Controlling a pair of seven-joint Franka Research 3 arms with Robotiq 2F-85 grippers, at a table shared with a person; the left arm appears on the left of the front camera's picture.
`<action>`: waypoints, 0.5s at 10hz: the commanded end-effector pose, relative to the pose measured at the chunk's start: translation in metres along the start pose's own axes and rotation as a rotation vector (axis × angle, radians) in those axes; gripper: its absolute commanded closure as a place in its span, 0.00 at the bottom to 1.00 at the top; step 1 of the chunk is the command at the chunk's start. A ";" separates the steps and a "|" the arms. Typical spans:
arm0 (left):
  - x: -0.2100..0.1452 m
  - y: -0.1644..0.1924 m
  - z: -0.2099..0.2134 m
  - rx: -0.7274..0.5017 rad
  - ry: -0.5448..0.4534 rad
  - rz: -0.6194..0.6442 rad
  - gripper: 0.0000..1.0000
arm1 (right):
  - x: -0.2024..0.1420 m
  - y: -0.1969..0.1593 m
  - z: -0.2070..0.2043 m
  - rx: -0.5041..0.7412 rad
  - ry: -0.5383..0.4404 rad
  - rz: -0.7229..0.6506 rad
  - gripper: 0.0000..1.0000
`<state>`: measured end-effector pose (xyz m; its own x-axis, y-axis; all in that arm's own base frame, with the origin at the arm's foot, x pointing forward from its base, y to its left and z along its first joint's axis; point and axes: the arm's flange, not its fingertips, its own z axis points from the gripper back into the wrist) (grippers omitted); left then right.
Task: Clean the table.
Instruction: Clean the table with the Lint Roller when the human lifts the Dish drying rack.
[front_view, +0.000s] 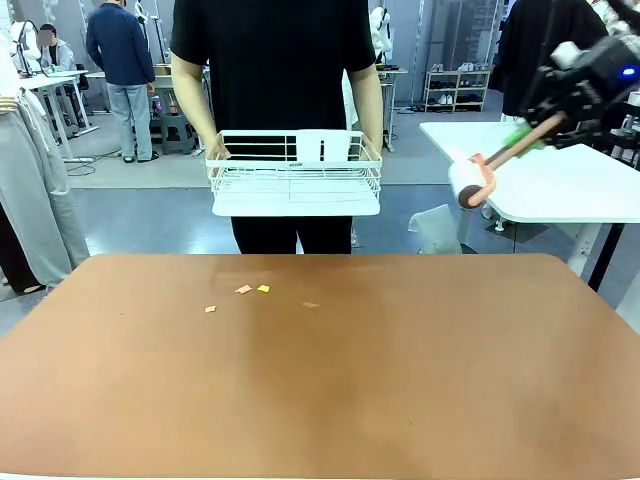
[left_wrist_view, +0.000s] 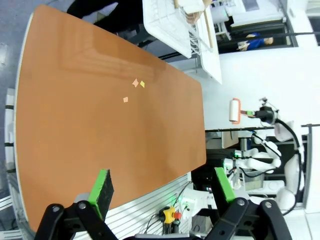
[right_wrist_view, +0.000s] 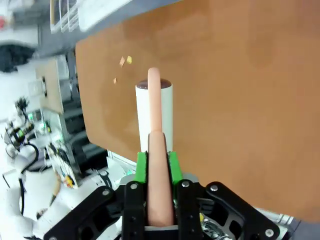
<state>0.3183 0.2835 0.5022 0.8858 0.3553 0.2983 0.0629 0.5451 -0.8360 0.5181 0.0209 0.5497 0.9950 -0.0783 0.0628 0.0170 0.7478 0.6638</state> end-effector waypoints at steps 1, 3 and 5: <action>0.000 0.000 0.004 -0.028 -0.009 -0.022 0.00 | 0.035 0.005 -0.039 0.108 0.092 0.073 0.79; 0.000 0.000 0.004 -0.028 -0.009 -0.022 0.00 | 0.041 0.007 -0.104 0.129 0.084 0.010 0.79; 0.000 0.000 0.004 -0.028 -0.009 -0.022 0.00 | 0.039 0.006 -0.155 0.095 0.048 -0.051 0.79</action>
<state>0.3184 0.2834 0.5022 0.8860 0.3550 0.2982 0.0628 0.5454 -0.8358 0.5767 0.1133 0.4451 0.9999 -0.0143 -0.0076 0.0153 0.6750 0.7376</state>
